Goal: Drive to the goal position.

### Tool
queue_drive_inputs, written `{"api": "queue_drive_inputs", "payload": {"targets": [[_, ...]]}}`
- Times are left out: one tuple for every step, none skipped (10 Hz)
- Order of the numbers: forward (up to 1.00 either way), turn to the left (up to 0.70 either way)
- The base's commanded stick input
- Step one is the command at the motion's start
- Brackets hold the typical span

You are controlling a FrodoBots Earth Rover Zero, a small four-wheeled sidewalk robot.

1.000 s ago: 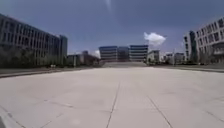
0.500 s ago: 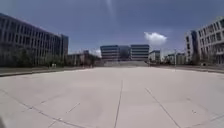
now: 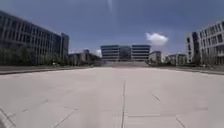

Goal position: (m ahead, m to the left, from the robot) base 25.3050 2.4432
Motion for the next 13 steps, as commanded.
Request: {"api": "queue_drive_inputs", "payload": {"targets": [[0.82, -0.05], [0.82, 0.03], [0.82, 0.03], [0.82, 0.03], [0.82, 0.02], [0.82, -0.02], [0.82, -0.12], [0.82, -0.13], [0.82, -0.03], [0.82, 0.04], [0.82, 0.09], [0.82, 0.08], [0.82, 0.07]]}}
